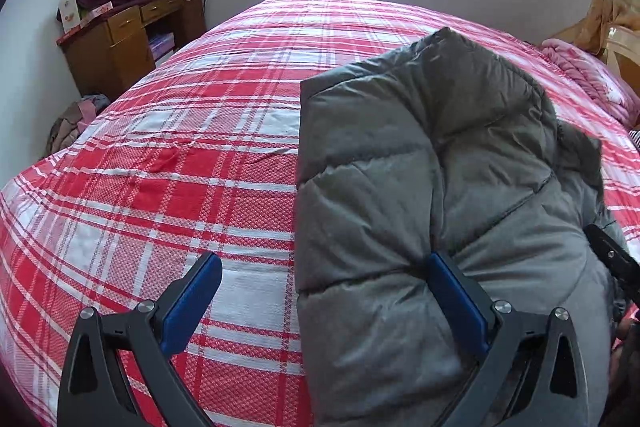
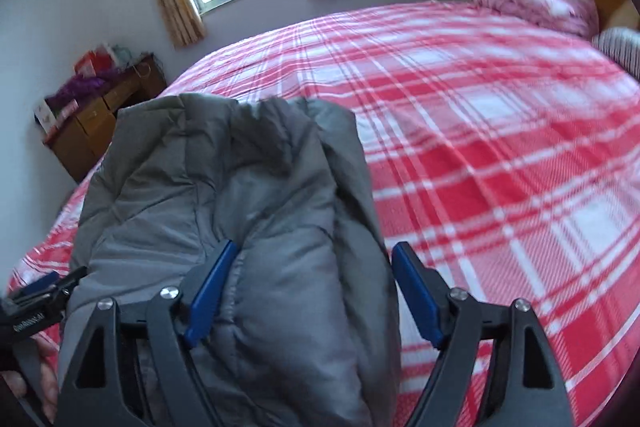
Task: Fold large clothes
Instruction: 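Lift the clamped jacket bundle with both tools and carry it off the bed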
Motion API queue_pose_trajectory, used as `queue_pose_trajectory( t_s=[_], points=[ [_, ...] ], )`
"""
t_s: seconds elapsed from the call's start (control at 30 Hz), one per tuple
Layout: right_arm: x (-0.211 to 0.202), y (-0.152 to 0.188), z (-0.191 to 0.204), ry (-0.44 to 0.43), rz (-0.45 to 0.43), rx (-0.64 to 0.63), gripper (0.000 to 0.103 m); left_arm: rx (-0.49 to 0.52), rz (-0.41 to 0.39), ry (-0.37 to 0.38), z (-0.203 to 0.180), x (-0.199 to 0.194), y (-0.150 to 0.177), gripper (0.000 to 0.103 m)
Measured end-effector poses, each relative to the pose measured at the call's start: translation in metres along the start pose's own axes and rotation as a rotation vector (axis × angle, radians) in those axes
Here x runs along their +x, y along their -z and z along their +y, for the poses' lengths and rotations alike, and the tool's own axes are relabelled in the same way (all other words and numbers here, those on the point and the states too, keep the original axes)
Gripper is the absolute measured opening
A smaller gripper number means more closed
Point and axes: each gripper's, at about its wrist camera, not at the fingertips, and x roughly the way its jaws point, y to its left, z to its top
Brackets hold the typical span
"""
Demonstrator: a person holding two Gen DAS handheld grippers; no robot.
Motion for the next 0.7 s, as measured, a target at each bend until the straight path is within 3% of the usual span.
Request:
queue_pose_trajectory(
  t_s=[0.13,0.43,0.57,0.7],
  points=[
    [0.007,0.005,-0.001,-0.068,0.050,0.026,0.080,-0.030,0.022,0.046,0.004,0.007,0.002,0.102],
    [0.009,0.011,-0.018,-0.194,0.062,0.125,0.078,-0.094,0.051,0.151,0.010,0.015,0.009,0.102],
    [0.007,0.014,-0.013,-0.187,0.061,0.113,0.078,-0.057,0.038,0.134,0.002,0.012,0.010,0.102],
    [-0.002,0.015,-0.014,-0.154,0.026,0.127,0.071,-0.059,0.050,0.150,0.000,0.015,0.010,0.102]
  ],
)
